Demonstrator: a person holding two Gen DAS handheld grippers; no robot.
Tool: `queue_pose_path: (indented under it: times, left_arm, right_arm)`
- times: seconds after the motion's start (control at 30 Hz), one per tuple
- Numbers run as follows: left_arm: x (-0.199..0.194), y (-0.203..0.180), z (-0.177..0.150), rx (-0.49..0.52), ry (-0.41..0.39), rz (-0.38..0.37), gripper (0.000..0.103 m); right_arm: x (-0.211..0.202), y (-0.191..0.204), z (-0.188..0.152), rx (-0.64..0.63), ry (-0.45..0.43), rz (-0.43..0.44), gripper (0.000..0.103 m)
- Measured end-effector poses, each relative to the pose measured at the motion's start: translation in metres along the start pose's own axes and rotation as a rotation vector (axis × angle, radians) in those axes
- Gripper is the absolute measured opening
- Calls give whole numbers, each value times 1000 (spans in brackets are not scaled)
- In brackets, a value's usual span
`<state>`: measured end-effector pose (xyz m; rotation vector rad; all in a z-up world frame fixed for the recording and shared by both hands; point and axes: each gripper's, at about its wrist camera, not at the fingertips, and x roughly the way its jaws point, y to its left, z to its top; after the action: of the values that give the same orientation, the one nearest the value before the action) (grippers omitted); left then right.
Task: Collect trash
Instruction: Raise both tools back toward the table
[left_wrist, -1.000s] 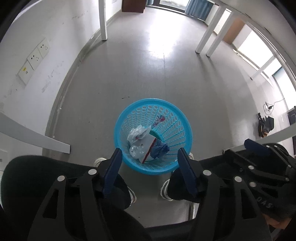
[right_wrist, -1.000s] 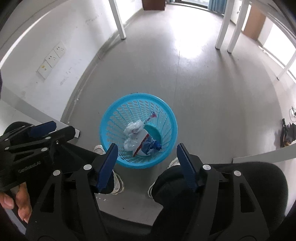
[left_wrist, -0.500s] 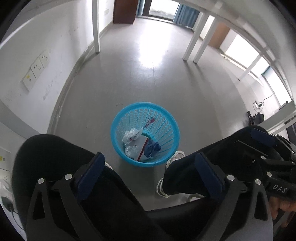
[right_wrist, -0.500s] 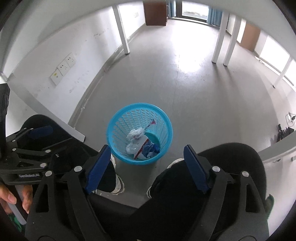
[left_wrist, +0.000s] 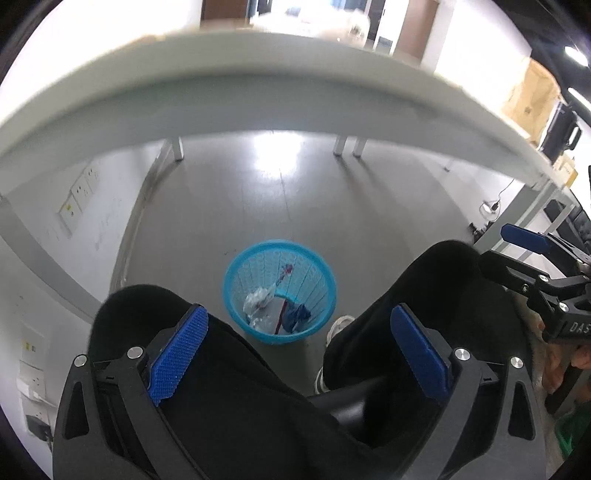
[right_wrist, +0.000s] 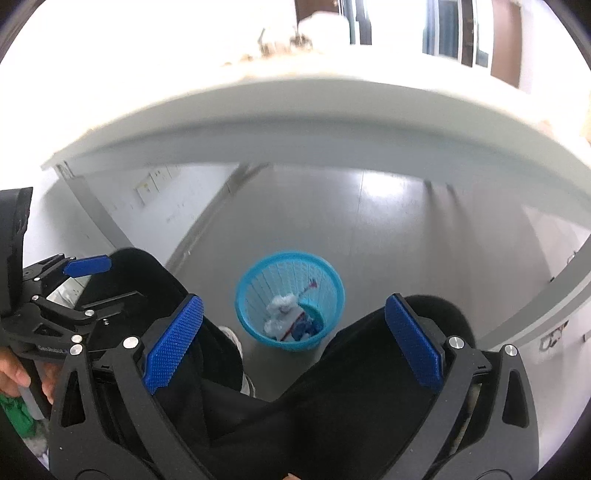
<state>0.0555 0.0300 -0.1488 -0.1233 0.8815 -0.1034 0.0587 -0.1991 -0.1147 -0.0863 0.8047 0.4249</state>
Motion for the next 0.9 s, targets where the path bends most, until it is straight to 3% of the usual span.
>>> queue_pose_path:
  times: [0.13,0.27,0.4,0.7,0.9]
  left_arm:
    - [-20,-7,5,38,-46,20,97]
    - [-42,-9,13,39,-95,-8,97]
    - [-64,-3,27,23,-156,-40,97]
    - [-93,13,74,-4,-266,-12,97]
    - [-95,19,111,-29,-290,6,97]
  right_arm:
    - [-25,5,9,-28,-70,-4,94]
    - [-52,10,22,-60,-167,-5,94]
    - [-65,3,36,-43,-207,7,94]
    - [-81,-7,85,-28,-286,28,94]
    - [-72,-10,116,-24,-301,32,94]
